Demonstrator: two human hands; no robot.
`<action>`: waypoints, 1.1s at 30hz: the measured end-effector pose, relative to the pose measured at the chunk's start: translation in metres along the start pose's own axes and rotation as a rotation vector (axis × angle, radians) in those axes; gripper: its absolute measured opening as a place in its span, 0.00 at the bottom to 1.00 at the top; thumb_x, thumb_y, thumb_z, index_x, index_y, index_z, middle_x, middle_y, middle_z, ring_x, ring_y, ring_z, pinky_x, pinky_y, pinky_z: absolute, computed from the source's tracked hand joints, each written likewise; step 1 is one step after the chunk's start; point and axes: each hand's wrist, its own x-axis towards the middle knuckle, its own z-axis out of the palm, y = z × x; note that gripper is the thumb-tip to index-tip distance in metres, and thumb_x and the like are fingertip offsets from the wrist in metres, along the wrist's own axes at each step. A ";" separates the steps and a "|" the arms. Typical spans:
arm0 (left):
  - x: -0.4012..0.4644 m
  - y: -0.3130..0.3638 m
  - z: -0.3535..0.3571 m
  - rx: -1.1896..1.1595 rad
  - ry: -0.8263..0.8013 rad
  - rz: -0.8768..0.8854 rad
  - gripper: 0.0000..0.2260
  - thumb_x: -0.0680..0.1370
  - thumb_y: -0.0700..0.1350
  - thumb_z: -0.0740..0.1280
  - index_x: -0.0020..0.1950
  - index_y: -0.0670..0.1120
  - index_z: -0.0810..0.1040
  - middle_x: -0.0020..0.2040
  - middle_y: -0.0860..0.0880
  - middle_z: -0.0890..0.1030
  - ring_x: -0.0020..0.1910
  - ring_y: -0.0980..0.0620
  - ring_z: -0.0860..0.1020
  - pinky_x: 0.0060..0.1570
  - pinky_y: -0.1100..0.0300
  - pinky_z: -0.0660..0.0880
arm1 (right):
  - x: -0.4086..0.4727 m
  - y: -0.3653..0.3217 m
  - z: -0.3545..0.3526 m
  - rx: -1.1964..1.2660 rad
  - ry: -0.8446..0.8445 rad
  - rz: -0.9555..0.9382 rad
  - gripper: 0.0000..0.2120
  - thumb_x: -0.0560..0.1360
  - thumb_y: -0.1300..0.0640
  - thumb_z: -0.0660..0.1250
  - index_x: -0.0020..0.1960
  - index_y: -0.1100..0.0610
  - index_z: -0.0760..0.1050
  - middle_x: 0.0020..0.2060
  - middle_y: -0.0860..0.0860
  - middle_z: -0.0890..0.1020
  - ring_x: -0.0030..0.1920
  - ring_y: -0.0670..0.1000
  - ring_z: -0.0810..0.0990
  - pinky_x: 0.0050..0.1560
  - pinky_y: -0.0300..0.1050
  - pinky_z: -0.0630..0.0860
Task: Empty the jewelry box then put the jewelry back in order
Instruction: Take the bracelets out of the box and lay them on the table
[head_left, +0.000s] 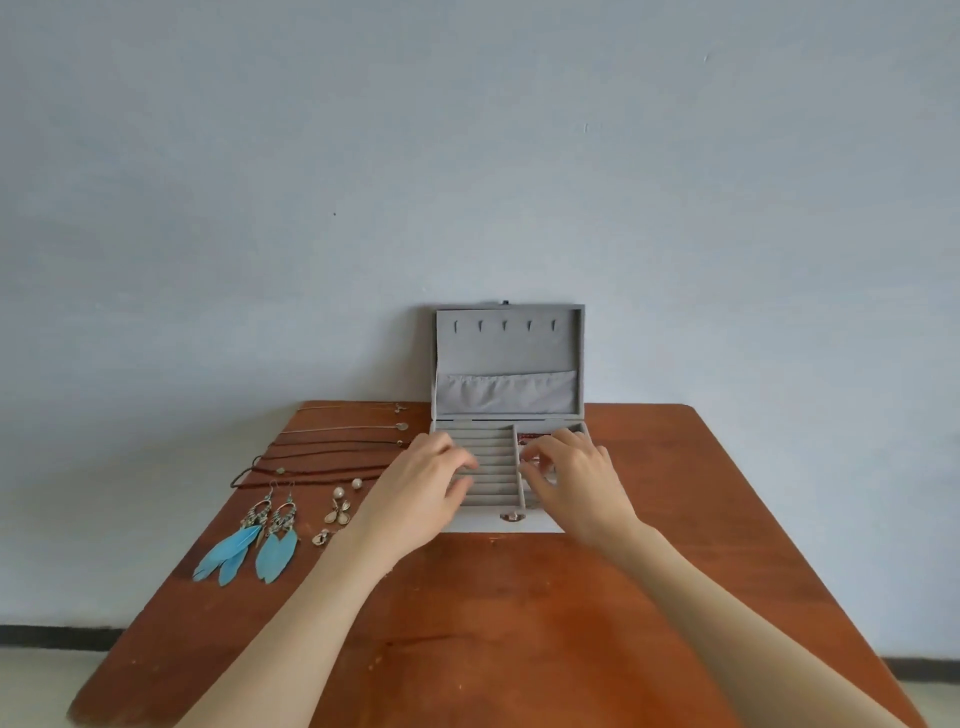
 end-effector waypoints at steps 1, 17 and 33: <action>0.010 0.000 0.006 0.011 -0.017 0.013 0.12 0.79 0.47 0.60 0.61 0.48 0.75 0.54 0.52 0.74 0.57 0.56 0.70 0.56 0.61 0.69 | 0.005 0.009 0.000 -0.008 0.000 0.022 0.10 0.77 0.52 0.61 0.55 0.53 0.77 0.51 0.48 0.78 0.55 0.50 0.74 0.57 0.45 0.65; 0.115 -0.006 0.079 0.088 -0.221 0.078 0.12 0.77 0.49 0.63 0.56 0.45 0.79 0.48 0.52 0.65 0.53 0.52 0.65 0.53 0.59 0.68 | 0.054 0.087 0.037 -0.179 -0.029 0.032 0.13 0.78 0.50 0.59 0.59 0.50 0.77 0.58 0.44 0.76 0.58 0.52 0.64 0.53 0.46 0.62; 0.134 0.004 0.070 0.150 -0.504 0.002 0.10 0.78 0.47 0.63 0.56 0.45 0.76 0.57 0.48 0.68 0.59 0.48 0.64 0.57 0.55 0.67 | 0.056 0.083 0.033 -0.197 -0.095 -0.045 0.12 0.78 0.53 0.58 0.57 0.50 0.78 0.55 0.45 0.78 0.58 0.49 0.67 0.51 0.45 0.57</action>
